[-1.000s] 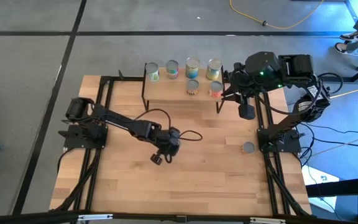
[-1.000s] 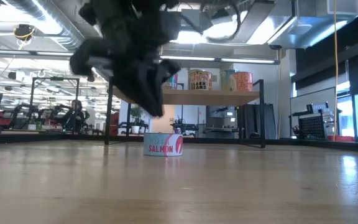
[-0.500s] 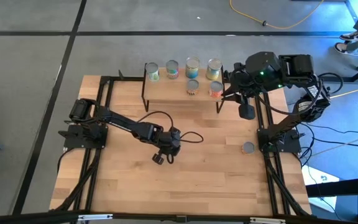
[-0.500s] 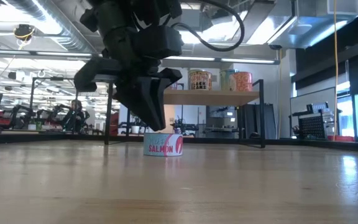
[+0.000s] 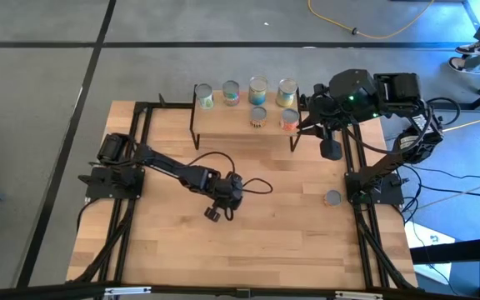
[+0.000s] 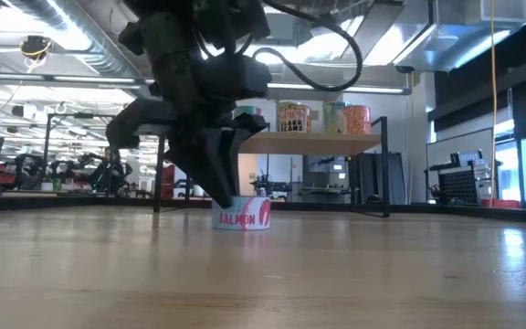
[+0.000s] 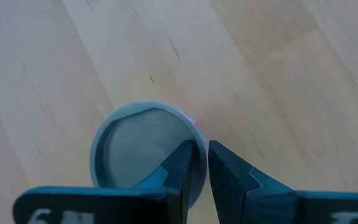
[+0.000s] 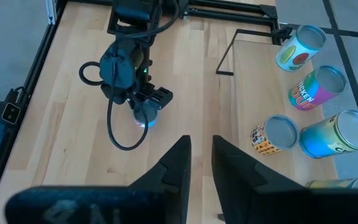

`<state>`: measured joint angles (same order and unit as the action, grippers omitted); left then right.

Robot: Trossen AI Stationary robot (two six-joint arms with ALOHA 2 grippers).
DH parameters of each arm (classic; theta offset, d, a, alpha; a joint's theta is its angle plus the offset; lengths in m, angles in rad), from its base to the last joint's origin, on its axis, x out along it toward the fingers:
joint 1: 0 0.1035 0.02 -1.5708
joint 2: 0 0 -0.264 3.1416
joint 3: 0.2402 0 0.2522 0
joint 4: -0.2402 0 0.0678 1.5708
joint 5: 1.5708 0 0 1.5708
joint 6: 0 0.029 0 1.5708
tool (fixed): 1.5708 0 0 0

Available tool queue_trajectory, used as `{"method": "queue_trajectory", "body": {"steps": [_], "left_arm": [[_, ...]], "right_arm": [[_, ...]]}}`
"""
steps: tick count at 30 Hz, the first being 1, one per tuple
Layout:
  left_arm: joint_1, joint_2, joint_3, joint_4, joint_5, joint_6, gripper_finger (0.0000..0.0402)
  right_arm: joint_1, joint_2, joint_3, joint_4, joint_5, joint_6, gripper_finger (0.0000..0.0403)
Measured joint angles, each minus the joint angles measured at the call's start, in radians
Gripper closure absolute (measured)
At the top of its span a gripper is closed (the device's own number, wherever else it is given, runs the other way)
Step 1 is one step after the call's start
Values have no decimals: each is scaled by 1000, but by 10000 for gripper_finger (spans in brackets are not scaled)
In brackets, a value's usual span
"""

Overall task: Pick and place cans onto a shelf
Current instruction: Put the canned salmon on the shelf

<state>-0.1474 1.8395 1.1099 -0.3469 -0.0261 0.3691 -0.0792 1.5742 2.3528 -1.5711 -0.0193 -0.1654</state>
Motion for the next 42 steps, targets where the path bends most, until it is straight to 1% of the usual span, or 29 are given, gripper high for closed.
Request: {"method": "queue_trajectory", "body": {"steps": [11,12,15,18,21,24,29,32,35,38,42], "left_arm": [[1,4,2,5,-10,-2,359],[-1,4,1,-2,-10,-15,365],[-9,3,1,-21,-12,-123,391],[-10,-6,0,-40,-3,-217,395],[-10,-26,0,-65,-2,-241,398],[-10,-54,25,-142,0,-257,398],[-10,-119,140,-307,-3,-256,399],[-10,-143,246,-411,-21,-244,400],[-4,-157,357,-511,-64,-230,400],[18,-152,473,-650,-132,-257,400],[74,-154,574,-683,-172,-274,401]], "right_arm": [[0,0,0,0,0,0,336],[0,0,0,0,0,0,336],[0,0,0,0,0,0,336],[0,0,0,0,0,4,336],[0,0,0,0,0,3,336],[0,0,0,0,0,4,336],[0,0,0,0,0,4,336],[0,0,0,0,0,4,336],[0,0,0,0,0,4,336],[0,0,0,0,0,4,336],[0,0,0,0,0,4,336]]}}
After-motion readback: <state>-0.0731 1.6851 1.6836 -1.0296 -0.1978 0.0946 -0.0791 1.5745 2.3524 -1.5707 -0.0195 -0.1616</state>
